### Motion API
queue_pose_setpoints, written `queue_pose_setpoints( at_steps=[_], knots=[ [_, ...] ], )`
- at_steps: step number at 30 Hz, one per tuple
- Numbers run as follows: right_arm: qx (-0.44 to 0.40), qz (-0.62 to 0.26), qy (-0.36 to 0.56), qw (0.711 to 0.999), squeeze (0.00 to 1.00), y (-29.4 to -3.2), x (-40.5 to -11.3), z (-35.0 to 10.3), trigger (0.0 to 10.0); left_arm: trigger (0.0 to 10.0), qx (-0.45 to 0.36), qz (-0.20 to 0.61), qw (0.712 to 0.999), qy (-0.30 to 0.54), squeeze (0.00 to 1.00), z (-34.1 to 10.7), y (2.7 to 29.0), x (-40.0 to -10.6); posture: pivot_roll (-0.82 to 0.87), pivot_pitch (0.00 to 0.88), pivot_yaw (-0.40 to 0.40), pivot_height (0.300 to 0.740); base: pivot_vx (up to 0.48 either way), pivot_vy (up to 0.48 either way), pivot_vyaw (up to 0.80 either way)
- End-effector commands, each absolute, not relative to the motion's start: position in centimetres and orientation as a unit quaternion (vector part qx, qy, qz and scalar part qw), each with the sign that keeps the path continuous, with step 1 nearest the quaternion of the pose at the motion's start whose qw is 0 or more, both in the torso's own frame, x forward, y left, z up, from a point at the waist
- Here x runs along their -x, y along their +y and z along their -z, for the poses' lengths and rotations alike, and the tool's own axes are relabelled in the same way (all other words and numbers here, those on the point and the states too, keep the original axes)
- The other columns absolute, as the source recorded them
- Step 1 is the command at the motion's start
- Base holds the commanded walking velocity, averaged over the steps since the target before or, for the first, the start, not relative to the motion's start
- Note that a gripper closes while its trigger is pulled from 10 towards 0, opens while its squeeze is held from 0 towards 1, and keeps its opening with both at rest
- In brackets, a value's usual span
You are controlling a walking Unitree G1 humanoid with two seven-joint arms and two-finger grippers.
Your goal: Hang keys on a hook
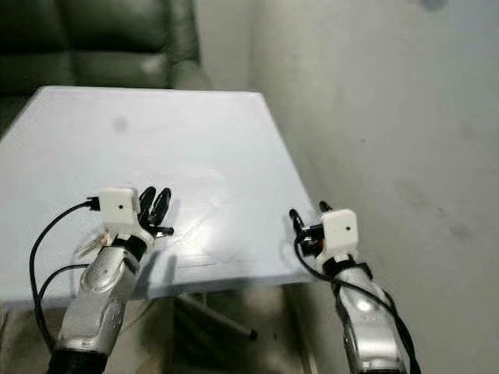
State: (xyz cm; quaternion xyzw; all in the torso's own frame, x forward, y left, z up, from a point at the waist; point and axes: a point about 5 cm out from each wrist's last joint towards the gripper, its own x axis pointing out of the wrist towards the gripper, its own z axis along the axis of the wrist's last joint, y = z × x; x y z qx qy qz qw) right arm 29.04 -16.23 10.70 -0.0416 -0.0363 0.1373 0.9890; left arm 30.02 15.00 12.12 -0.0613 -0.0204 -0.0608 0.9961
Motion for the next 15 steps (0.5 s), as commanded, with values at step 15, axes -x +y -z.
queue_pose_setpoints(
  at_steps=[15],
  knots=[
    [-0.01,-0.117,-0.024,0.993,0.0,-17.35,-28.85,-10.48,10.0,10.0,0.08,0.073,0.994,-0.02,0.0,-12.59,14.37,-30.27,0.04,0.009,-0.088,0.74,0.0,0.016,0.37]
  ],
)
